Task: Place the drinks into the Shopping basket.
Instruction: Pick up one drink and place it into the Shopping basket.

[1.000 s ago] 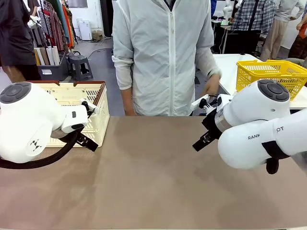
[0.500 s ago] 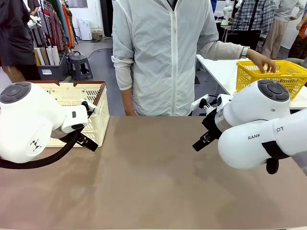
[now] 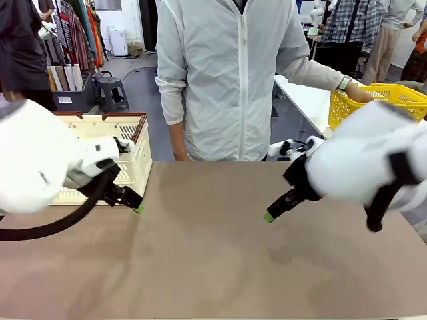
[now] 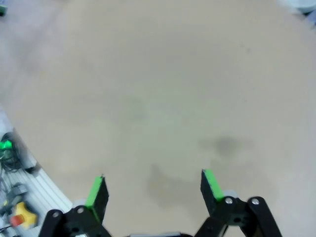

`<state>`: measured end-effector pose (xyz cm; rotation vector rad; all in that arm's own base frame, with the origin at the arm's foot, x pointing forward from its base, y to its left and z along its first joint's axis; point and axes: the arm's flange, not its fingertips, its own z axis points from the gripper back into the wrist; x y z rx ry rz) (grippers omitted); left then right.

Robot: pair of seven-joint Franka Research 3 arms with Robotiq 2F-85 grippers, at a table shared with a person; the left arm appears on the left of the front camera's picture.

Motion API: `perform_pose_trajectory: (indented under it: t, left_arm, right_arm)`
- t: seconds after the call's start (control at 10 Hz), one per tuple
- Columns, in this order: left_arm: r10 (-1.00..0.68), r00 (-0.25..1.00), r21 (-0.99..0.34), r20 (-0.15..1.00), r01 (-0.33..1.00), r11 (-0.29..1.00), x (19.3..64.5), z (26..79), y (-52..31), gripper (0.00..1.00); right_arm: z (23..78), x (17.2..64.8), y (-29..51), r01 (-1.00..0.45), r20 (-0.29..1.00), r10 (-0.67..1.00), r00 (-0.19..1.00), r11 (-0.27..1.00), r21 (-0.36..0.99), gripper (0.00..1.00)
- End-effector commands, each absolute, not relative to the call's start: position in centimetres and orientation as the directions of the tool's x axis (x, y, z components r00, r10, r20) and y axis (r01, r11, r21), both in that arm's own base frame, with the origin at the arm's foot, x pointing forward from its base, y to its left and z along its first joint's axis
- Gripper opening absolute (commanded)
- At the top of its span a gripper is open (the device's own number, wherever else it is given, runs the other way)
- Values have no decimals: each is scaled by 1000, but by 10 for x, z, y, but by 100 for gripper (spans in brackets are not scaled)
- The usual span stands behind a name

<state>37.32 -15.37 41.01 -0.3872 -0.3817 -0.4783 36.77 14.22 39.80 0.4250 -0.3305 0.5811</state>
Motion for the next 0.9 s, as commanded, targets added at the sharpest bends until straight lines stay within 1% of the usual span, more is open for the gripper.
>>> perform_pose_trajectory:
  t: [0.0,0.2,0.3,0.4,0.5,0.7,0.8]
  left_arm:
    - [-180,917,-639,355,379,669,370,469,-58,100]
    - [5,916,-724,400,312,615,353,497,30,100]
    - [161,905,-771,394,230,594,342,502,88,100]
    - [367,865,-844,343,113,524,334,487,149,100]
    - [485,829,-903,280,56,426,324,463,190,100]
    - [647,740,-955,183,-22,295,292,419,232,100]
    - [680,715,-964,166,-30,266,281,410,243,100]
  right_arm:
    - [469,368,15,-307,342,85,936,673,673,100]
    - [488,348,-67,-255,374,-108,921,559,789,100]
    - [487,335,-109,-228,378,-214,900,508,831,100]
    - [476,325,-156,-181,358,-356,863,444,878,100]
    - [460,316,-187,-146,328,-454,828,391,909,100]
    - [436,299,-223,-86,270,-583,767,324,942,100]
    - [428,291,-230,-70,253,-624,739,302,951,100]
